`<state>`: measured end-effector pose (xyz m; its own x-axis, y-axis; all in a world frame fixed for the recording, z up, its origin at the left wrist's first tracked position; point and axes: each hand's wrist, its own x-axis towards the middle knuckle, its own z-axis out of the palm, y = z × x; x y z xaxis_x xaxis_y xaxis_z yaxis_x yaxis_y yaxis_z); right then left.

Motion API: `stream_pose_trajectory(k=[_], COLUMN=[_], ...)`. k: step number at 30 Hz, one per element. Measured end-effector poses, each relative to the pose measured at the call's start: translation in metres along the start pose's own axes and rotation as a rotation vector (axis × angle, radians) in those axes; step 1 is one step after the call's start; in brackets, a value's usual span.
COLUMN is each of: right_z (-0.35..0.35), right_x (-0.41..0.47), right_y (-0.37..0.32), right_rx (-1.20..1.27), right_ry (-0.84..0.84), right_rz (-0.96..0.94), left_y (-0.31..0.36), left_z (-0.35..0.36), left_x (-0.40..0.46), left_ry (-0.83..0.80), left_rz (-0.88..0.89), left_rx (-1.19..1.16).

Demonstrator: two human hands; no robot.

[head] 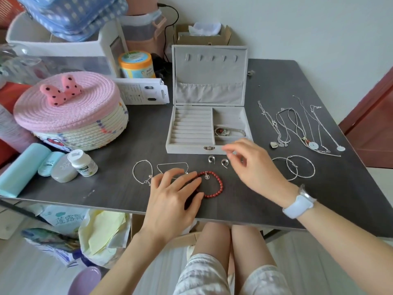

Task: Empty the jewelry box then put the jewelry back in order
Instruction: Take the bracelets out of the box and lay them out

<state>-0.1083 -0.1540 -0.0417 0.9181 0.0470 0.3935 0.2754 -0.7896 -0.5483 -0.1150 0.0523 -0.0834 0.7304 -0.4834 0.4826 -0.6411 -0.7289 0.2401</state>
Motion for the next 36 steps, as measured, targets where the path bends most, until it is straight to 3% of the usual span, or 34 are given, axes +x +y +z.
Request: stream_pose_trajectory(k=[6,11,17,27,30,36], right_z=[-0.014,-0.007,0.000,0.008,0.002,-0.022], right_x=[0.057,0.088,0.101,0.109,0.108,0.090], right_y=[0.031,0.046,0.045,0.049,0.049,0.042], right_rx=[-0.196,-0.329,-0.268,-0.260,-0.177,-0.195], right_ry=[-0.014,-0.114,-0.272,-0.353,-0.270,0.118], right_rz=[0.123,0.209,0.110,0.034,0.062,-0.054], left_y=[-0.005,-0.018,-0.026,-0.027,-0.027,-0.027], left_z=[-0.006,0.021,0.039,0.040,0.040,0.041], left_x=[0.057,0.108,0.103,0.106,0.106,0.104], left_ry=[0.098,-0.127,-0.043,-0.018,-0.026,-0.053], left_rz=[-0.080,-0.203,-0.167,-0.180,-0.181,-0.209], left_rx=[0.020,0.027,0.186,0.172,0.157,0.132])
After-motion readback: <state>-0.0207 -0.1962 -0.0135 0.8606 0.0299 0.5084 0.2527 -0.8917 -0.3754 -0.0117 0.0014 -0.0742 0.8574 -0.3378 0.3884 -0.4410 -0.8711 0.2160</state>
